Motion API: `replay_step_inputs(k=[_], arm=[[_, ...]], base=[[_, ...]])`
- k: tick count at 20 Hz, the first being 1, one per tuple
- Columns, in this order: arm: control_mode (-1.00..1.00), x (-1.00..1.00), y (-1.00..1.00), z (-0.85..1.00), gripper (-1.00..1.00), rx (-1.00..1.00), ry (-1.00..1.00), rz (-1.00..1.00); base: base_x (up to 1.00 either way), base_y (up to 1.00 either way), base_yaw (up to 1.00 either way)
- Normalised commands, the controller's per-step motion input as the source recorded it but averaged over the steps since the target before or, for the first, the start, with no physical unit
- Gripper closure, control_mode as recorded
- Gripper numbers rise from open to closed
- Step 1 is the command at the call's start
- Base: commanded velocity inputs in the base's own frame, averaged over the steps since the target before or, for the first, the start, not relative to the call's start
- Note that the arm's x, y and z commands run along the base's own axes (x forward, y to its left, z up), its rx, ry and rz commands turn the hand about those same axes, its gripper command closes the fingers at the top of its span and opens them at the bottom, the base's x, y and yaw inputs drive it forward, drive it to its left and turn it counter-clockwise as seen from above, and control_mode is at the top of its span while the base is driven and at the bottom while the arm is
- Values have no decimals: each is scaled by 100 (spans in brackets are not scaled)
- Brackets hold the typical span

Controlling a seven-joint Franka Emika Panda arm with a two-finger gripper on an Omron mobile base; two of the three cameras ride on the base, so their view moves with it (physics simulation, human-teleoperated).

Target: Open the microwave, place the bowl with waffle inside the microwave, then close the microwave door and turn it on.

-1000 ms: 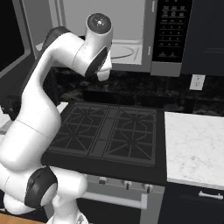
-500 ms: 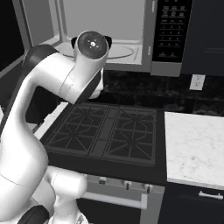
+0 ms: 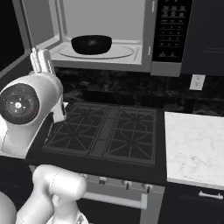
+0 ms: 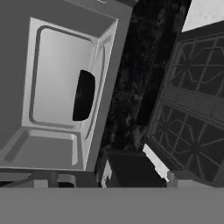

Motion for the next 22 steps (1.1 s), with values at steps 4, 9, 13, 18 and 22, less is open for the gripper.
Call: replay_step_inputs(k=[4,9,13,18,22], arm=[[-100,-100,43,0,-100,0,-31,-18],[-100,-100,60,0,-100,5,-13,-17],[-100,-96,51,-10,-100,7,-18,-17],[-100,-72,71,-45,-100,2,-23,-16],[-100,-23,84,-60,-100,1,-26,-16]], base=[[0,0,0],[0,0,0],[0,0,0],[0,0,0],[0,0,0]])
